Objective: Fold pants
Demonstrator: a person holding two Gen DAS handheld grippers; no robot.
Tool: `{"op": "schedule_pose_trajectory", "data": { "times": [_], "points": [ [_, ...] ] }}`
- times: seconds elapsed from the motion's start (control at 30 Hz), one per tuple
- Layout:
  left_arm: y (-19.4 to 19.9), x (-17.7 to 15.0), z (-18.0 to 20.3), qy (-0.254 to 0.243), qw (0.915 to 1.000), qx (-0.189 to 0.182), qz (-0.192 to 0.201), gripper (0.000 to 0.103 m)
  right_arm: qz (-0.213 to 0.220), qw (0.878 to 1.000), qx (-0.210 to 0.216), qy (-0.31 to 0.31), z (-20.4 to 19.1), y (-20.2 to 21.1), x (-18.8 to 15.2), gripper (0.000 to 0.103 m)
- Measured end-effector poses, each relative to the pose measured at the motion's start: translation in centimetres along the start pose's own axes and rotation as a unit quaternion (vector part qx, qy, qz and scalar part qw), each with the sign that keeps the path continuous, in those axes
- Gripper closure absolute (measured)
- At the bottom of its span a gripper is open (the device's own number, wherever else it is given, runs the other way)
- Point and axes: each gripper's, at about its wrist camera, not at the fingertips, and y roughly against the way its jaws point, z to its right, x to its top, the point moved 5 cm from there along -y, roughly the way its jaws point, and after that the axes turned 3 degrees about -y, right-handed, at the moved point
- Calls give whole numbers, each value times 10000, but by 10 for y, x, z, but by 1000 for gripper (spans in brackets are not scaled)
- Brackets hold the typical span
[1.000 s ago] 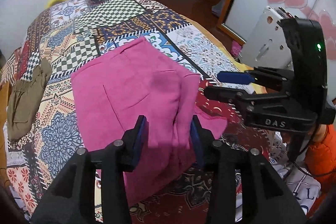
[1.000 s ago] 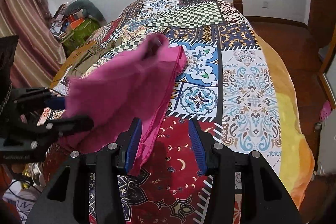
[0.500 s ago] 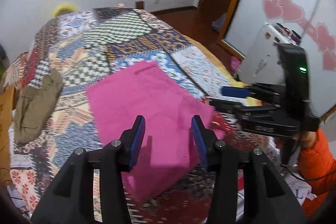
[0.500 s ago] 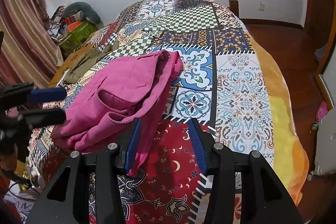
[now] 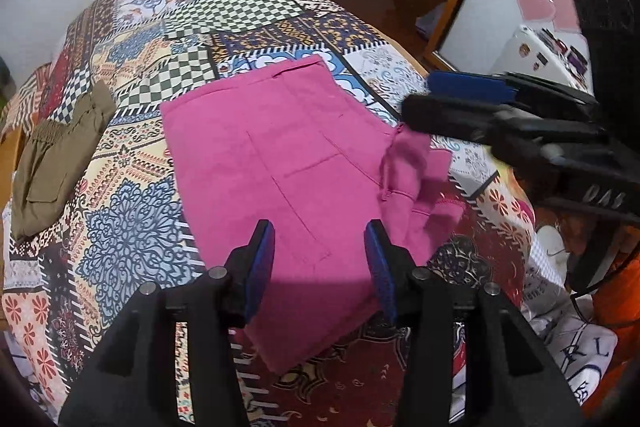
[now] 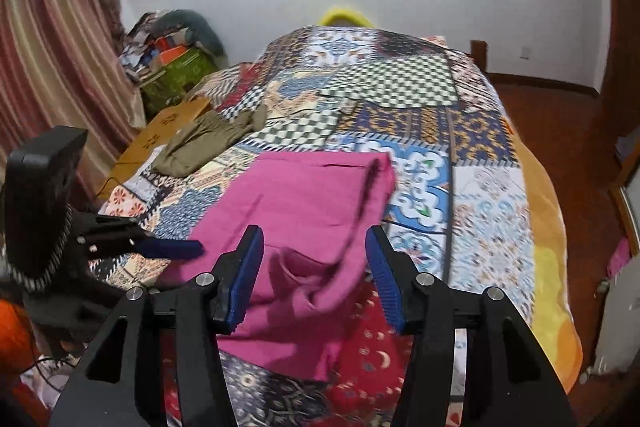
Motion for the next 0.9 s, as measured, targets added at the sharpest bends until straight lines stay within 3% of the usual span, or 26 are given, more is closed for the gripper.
{"op": "schedule_pose_trajectory", "data": {
  "times": [0.23,0.37,0.67,0.9],
  "points": [
    [6,-6,1,21,9998,-176,26,53,-564,9984,-77,31,3,-25,-29,54],
    [13,-6,-10,116,9999,36,118,53,-722,9972,-113,-157,14,-23,-46,53],
    [31,25,-67,365,9970,561,383,51,-678,9965,-174,-450,19,-7,-55,52],
    [14,54,-101,416,9969,602,272,42,-626,9972,-281,-297,16,-4,-49,52]
  ]
}}
